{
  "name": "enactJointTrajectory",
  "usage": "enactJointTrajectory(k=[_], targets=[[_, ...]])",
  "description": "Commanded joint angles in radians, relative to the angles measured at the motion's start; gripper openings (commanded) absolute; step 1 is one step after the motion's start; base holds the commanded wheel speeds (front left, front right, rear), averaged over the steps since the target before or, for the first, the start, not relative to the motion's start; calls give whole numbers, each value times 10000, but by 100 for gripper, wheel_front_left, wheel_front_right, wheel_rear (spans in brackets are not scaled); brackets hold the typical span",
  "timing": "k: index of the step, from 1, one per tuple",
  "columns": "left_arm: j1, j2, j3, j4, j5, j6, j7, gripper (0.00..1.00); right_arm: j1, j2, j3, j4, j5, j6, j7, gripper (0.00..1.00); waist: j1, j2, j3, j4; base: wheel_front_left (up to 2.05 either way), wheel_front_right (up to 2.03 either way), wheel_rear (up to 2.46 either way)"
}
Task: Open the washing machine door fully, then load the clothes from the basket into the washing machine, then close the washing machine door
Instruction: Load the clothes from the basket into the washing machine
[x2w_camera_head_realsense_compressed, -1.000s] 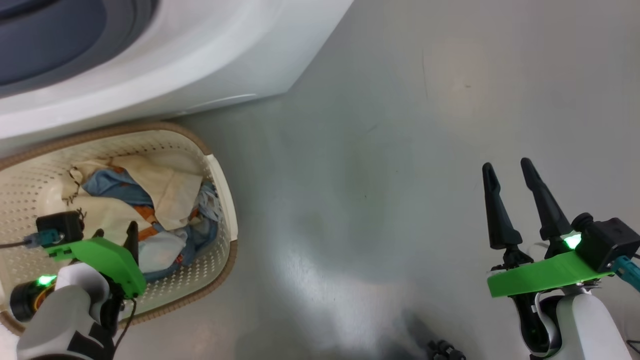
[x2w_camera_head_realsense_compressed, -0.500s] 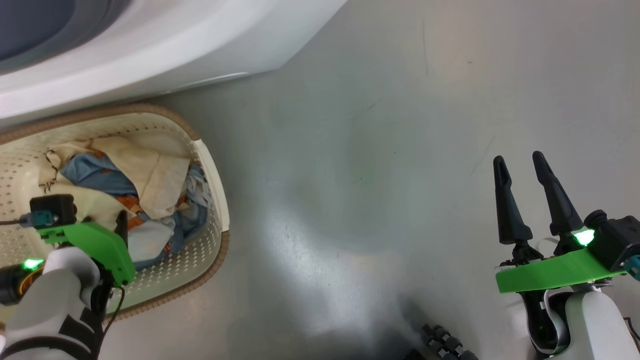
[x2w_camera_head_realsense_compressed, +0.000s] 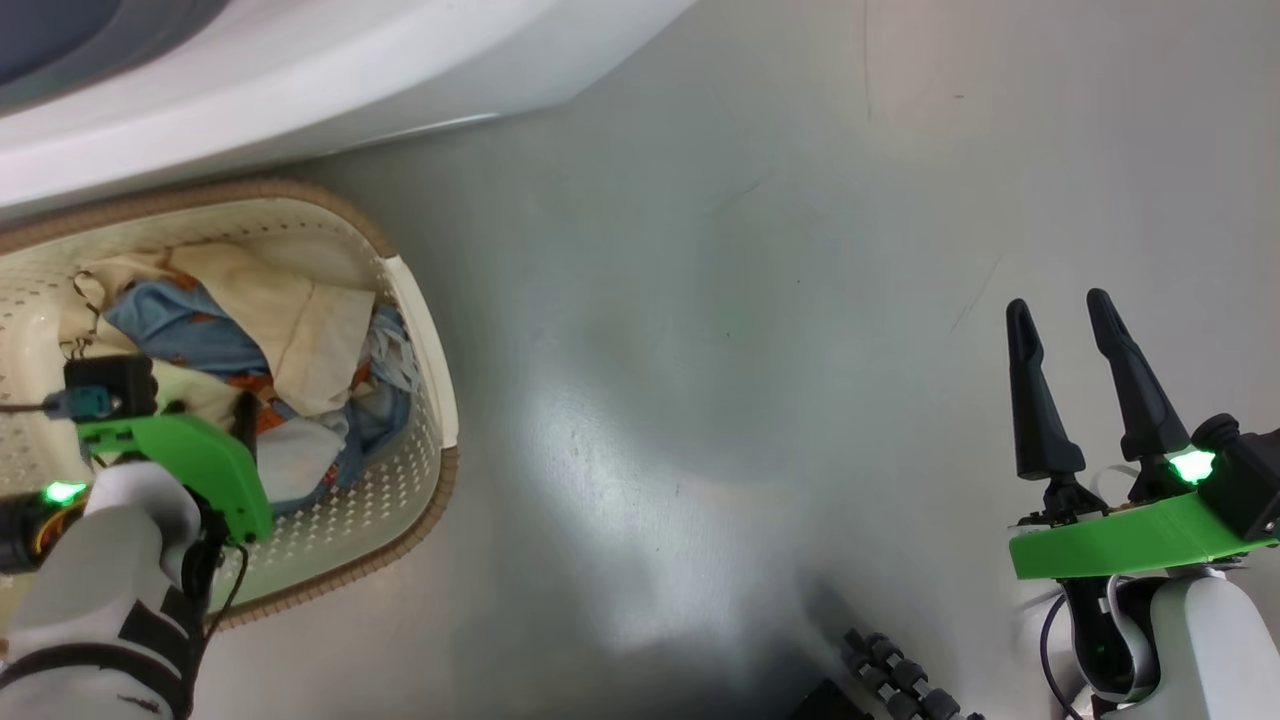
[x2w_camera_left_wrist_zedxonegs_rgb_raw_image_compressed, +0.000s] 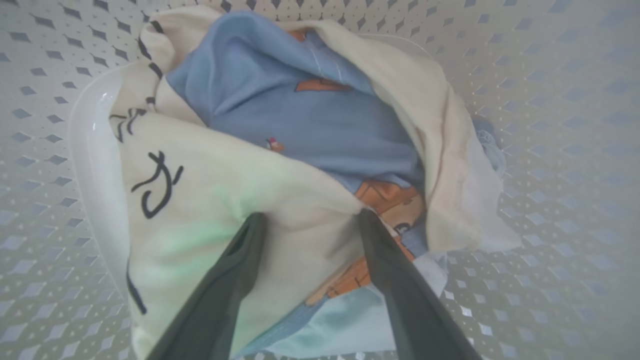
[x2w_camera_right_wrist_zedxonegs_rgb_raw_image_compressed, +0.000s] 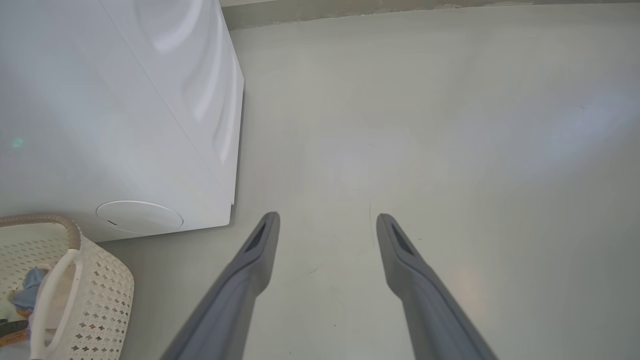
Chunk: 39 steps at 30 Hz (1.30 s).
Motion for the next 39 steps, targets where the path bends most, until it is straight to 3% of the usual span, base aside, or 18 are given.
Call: enactJointTrajectory(k=[1,10,12,17,21,23,24,33,39], targets=[[92,254,111,-5,113,85,10,100,157,-152,166,-232,69,16,-48,100,0,0,69,-4,0,0,0],[-10,97,-79,28,107,144,73,100,212,-248,29,-370,72,16,-48,100,0,0,344,69,0,0,0],[-11,22,-116,32,100,183,63,82,213,-280,-2,-392,75,16,-48,100,0,0,386,107,0,0,0],[-28,3,-182,40,69,205,21,71,158,-337,-54,-468,73,16,-48,100,0,0,506,153,0,0,0],[-98,-84,-246,43,51,209,-129,37,155,-366,-111,-509,60,16,-48,100,0,0,549,211,0,0,0],[-122,-118,-292,44,58,207,-230,16,150,-368,-116,-502,44,16,-48,100,0,0,545,228,0,0,0],[-127,-130,-309,45,57,212,-274,0,142,-365,-115,-496,37,16,-48,100,0,0,538,235,0,0,0],[22,-409,-173,48,-267,164,-778,0,59,-324,-116,-348,59,16,-48,100,0,0,248,426,0,0,0],[620,-770,-27,-302,-548,-10,-1318,0,21,-344,-60,-192,74,16,-48,100,0,0,-606,802,0,0,0]])
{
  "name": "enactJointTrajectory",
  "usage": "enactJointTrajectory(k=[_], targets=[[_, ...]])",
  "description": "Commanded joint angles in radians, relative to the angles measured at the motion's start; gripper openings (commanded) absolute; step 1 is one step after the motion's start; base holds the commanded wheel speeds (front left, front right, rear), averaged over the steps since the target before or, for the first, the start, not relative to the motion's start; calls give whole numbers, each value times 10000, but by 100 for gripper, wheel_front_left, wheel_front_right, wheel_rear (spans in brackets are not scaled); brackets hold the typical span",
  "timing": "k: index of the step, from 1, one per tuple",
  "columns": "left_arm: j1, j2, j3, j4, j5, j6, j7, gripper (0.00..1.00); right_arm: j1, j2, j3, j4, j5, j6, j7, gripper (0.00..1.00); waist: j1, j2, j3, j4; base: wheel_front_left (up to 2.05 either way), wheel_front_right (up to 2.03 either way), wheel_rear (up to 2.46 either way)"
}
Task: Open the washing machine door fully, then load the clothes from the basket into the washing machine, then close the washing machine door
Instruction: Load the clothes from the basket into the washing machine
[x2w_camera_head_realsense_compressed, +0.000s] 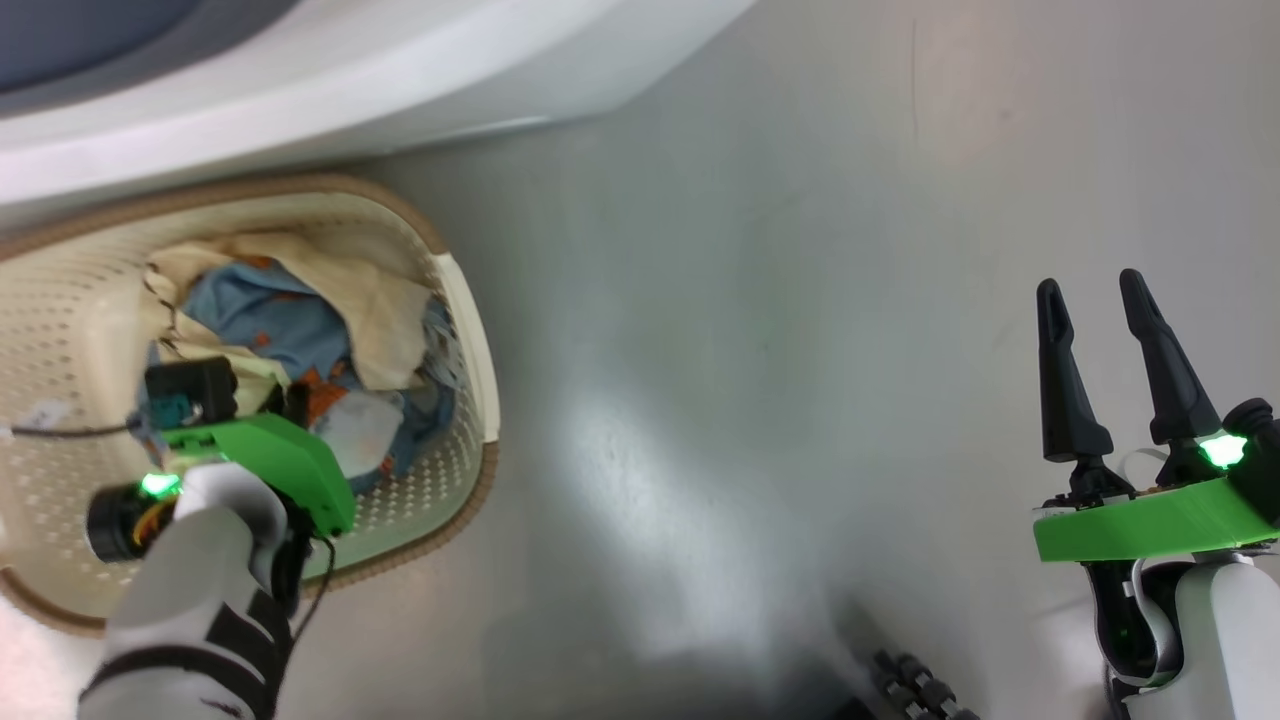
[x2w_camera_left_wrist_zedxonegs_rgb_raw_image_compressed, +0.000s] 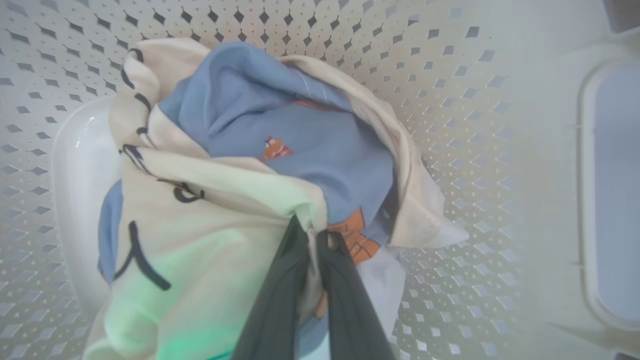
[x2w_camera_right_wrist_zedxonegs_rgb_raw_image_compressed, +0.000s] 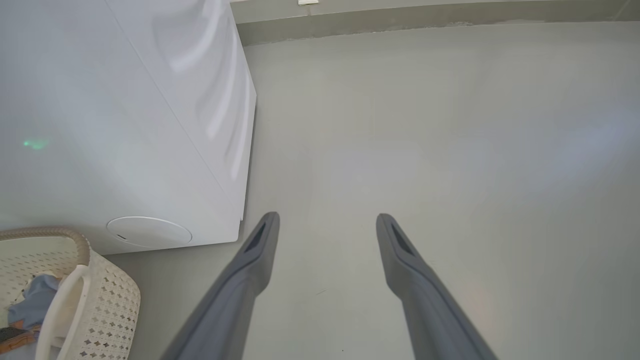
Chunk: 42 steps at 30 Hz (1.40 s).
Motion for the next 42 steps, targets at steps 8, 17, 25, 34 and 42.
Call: enactJointTrajectory(k=[8,17,25,34,42], targets=[[2078,-69,812,-2262,-144,-155,-159,0,428,-209,295,67,34,16,-48,100,0,0,-1820,710,0,0,0],[4281,-330,1750,-4479,192,-214,-161,0,1107,-188,318,392,-3,16,-48,100,0,0,-3754,922,0,0,0],[6081,-470,2097,-6129,301,-257,-161,0,2018,-108,289,643,-38,16,-48,100,0,0,-5401,1240,0,0,0],[7585,-483,1792,-7929,-189,-267,-162,0,2694,-92,265,747,-143,16,-48,100,0,0,-6607,1577,0,0,0],[8798,-485,1709,-9260,-355,-269,-162,0,3417,-102,378,844,-378,16,-48,100,0,0,-7721,1801,0,0,0]])
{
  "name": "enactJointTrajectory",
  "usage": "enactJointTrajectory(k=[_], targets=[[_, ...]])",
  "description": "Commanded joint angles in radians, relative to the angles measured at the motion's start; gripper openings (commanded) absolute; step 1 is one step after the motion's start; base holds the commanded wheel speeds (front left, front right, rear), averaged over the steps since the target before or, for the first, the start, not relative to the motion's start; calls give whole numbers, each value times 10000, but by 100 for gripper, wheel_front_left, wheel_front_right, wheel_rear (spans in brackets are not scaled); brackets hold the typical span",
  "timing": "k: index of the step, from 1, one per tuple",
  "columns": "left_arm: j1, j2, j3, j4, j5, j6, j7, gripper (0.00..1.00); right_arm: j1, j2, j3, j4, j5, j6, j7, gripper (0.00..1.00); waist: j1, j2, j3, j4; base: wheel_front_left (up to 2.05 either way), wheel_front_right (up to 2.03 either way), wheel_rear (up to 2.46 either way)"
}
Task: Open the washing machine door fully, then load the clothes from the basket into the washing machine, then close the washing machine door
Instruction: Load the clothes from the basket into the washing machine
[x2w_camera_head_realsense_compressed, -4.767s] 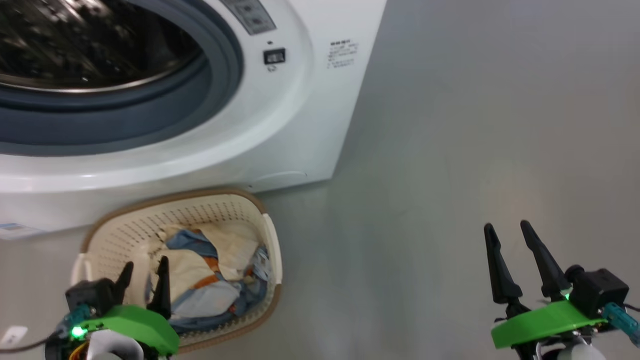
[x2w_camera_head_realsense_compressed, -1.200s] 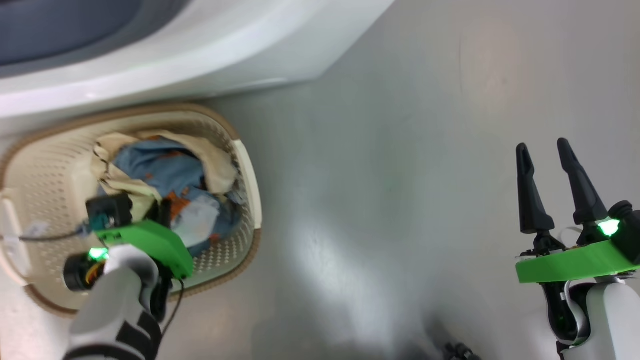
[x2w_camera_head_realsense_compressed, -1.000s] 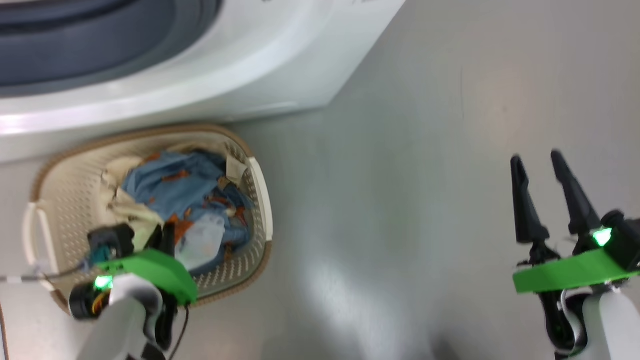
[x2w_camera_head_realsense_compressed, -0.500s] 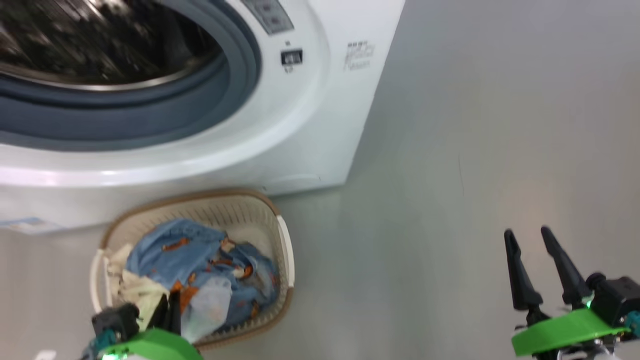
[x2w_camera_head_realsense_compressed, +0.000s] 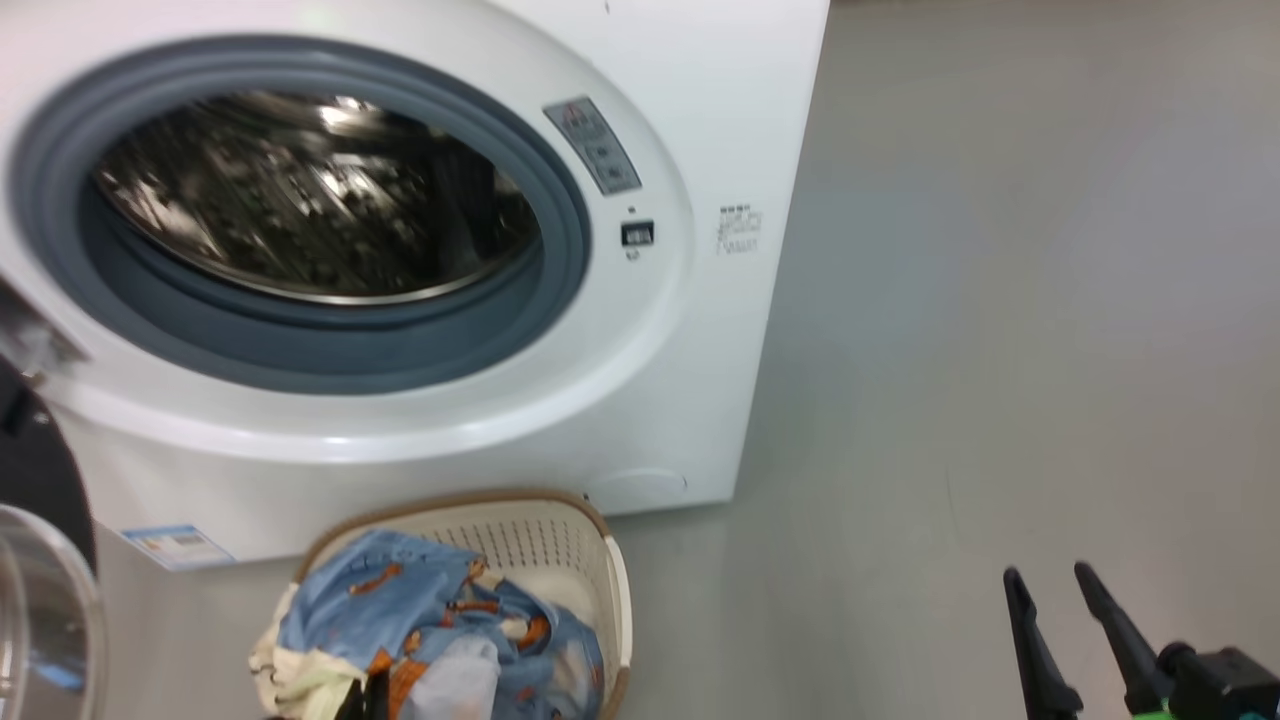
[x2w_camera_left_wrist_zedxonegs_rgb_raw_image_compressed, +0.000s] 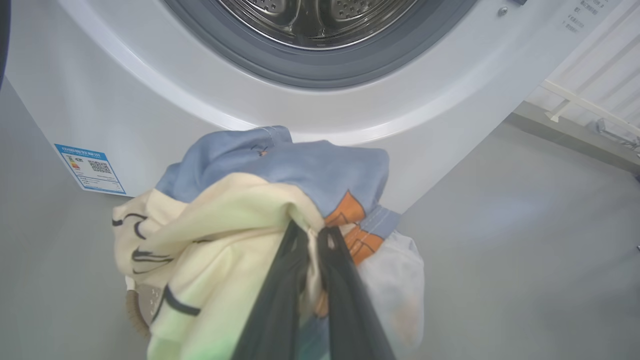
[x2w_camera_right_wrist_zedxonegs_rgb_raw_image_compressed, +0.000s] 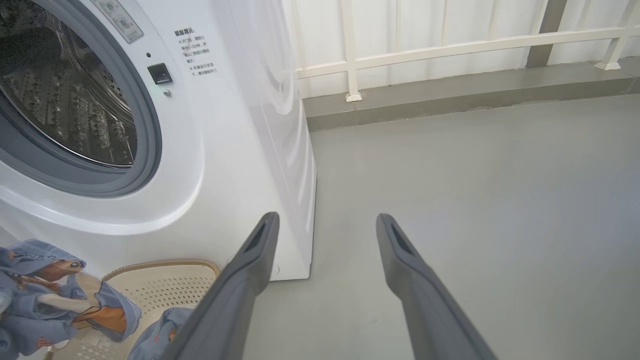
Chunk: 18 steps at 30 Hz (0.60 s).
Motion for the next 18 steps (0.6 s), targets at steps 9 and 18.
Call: enactJointTrajectory(k=[9,18], targets=[[895,90,638,-1591,167,-14,-137,0,499,-52,240,-207,-360,14,-48,100,0,0,-1316,375,0,0,0],[1484,90,786,-2549,459,-15,-137,0,668,77,172,-132,-545,14,-48,100,0,0,-1587,482,0,0,0]])
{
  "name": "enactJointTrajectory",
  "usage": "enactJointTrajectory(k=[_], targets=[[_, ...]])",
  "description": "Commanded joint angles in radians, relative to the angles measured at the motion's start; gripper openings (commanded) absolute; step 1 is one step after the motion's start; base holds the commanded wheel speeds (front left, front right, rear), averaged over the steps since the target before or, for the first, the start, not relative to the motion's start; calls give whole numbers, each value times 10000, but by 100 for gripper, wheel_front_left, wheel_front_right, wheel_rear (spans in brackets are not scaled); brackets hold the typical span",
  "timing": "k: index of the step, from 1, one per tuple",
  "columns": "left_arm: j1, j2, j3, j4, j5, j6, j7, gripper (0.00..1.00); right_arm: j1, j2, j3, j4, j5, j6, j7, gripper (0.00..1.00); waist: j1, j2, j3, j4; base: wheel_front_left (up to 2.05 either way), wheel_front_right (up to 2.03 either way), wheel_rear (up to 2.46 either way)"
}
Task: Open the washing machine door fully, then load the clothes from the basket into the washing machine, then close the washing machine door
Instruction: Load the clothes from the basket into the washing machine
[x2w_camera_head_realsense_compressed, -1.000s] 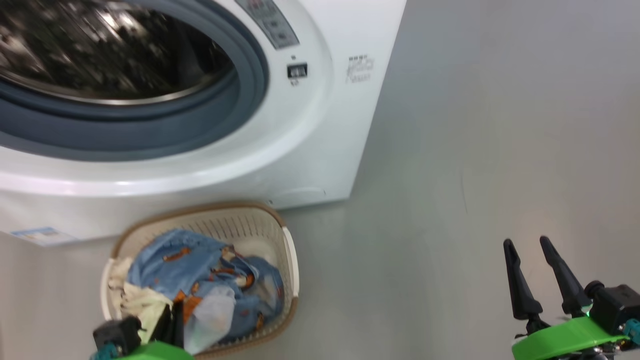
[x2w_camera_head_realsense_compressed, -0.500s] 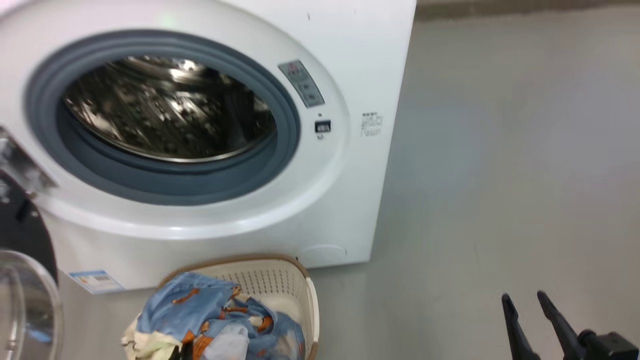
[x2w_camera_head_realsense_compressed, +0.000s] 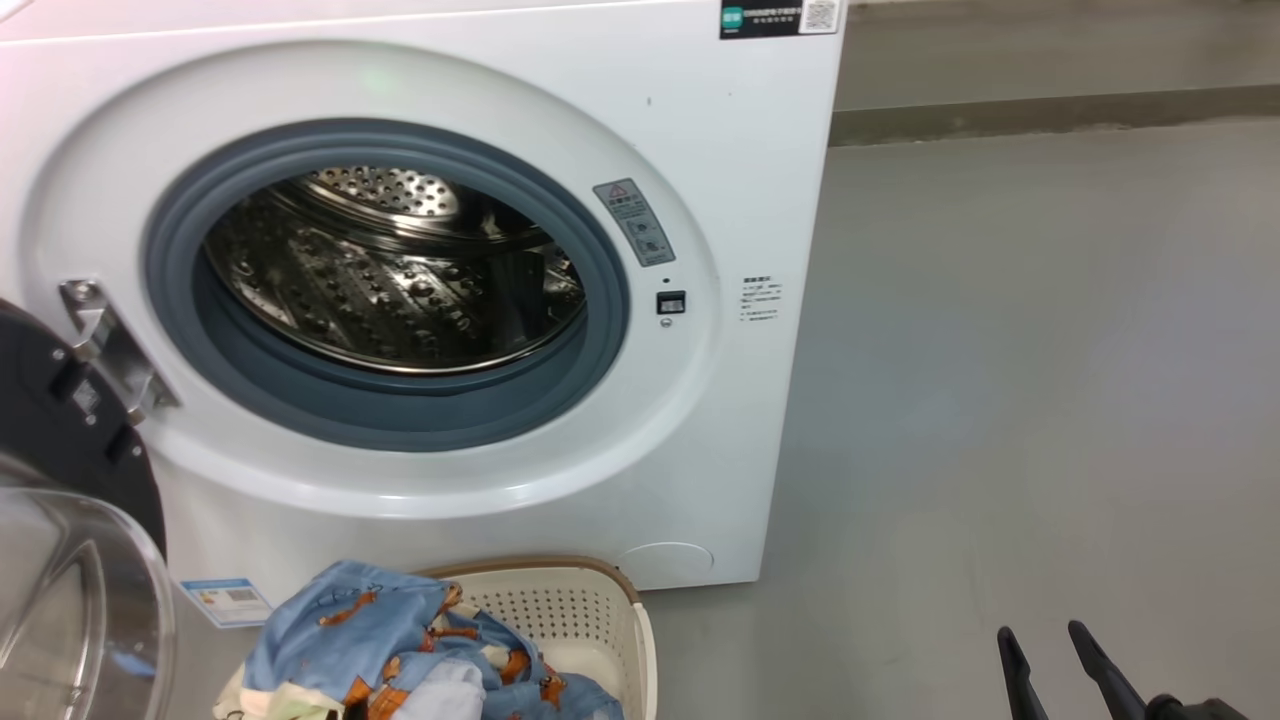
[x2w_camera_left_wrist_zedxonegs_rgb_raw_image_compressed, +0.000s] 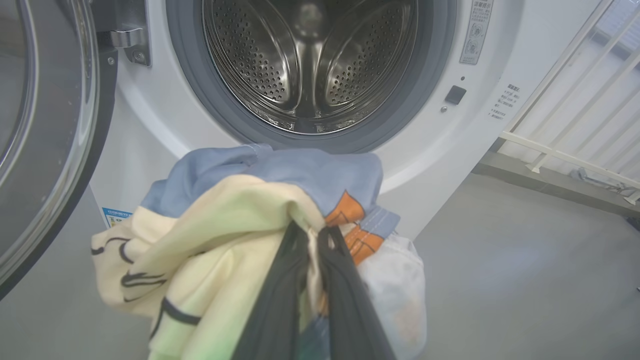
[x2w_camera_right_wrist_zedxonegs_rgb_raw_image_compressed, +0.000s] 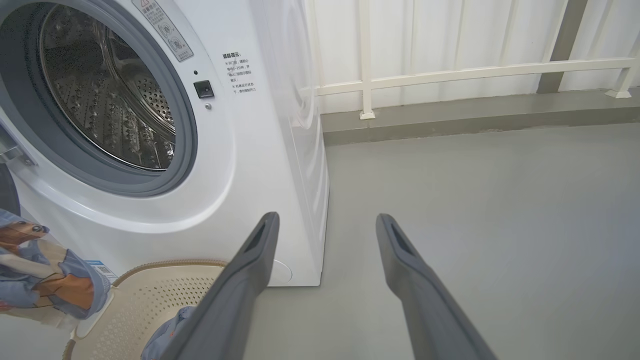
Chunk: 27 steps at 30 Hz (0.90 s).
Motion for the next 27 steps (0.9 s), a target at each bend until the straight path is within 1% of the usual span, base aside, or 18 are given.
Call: enactJointTrajectory(k=[1,15,23,27], targets=[[-213,53,338,-357,138,-15,-137,0,-113,-102,162,-197,-128,14,-48,100,0,-1,-42,102,0,0,0],[-174,53,167,-1027,266,-15,-137,0,-33,44,-113,-142,-362,14,-48,100,0,-1,42,436,0,0,0],[-157,53,120,-1209,246,8,-137,0,-85,109,-74,-125,-345,14,-48,100,0,-1,102,495,0,0,0],[-304,53,50,-1244,128,10,-137,0,-148,123,10,-114,-345,14,-48,100,0,-1,160,396,0,0,0]])
